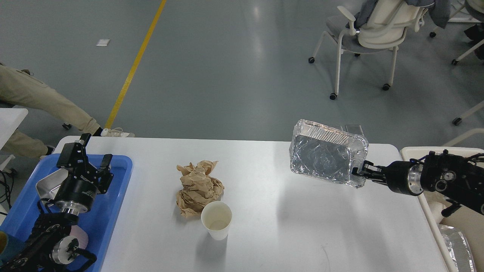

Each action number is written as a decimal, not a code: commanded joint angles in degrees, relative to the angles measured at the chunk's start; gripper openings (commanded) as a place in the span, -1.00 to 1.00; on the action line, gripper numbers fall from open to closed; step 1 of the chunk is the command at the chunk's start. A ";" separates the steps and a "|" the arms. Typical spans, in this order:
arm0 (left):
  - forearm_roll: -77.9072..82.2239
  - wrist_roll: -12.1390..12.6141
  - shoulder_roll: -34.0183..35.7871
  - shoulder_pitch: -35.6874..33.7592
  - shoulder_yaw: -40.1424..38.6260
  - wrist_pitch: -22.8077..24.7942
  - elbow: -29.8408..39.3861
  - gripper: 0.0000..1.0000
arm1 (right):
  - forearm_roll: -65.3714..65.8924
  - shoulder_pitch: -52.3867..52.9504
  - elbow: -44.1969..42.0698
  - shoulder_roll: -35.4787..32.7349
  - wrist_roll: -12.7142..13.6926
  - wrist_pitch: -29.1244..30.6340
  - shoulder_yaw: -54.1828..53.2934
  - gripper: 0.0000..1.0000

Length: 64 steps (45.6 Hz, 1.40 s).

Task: Tidy desktop

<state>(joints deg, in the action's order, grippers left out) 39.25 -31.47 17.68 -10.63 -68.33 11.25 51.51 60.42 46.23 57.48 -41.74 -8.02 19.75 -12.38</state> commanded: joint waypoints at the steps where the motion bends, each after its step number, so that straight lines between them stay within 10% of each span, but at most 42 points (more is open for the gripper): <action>1: 0.04 0.00 0.16 0.00 -0.05 0.00 0.00 0.94 | 0.58 1.84 0.09 -0.01 0.20 5.46 -0.01 -1.00; 18: 0.04 0.09 0.96 -0.35 0.13 0.17 0.00 0.94 | 0.49 11.59 1.32 0.70 4.68 20.24 -0.01 -1.00; 64: -0.58 2.99 3.33 -0.18 -0.23 3.34 -0.01 0.94 | -6.54 22.58 -9.93 22.49 14.44 22.53 1.75 -1.00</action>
<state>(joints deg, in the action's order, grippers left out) 38.93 -28.95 21.00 -10.73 -68.13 14.20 51.50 53.91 69.01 49.14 -20.78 6.02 42.28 -10.67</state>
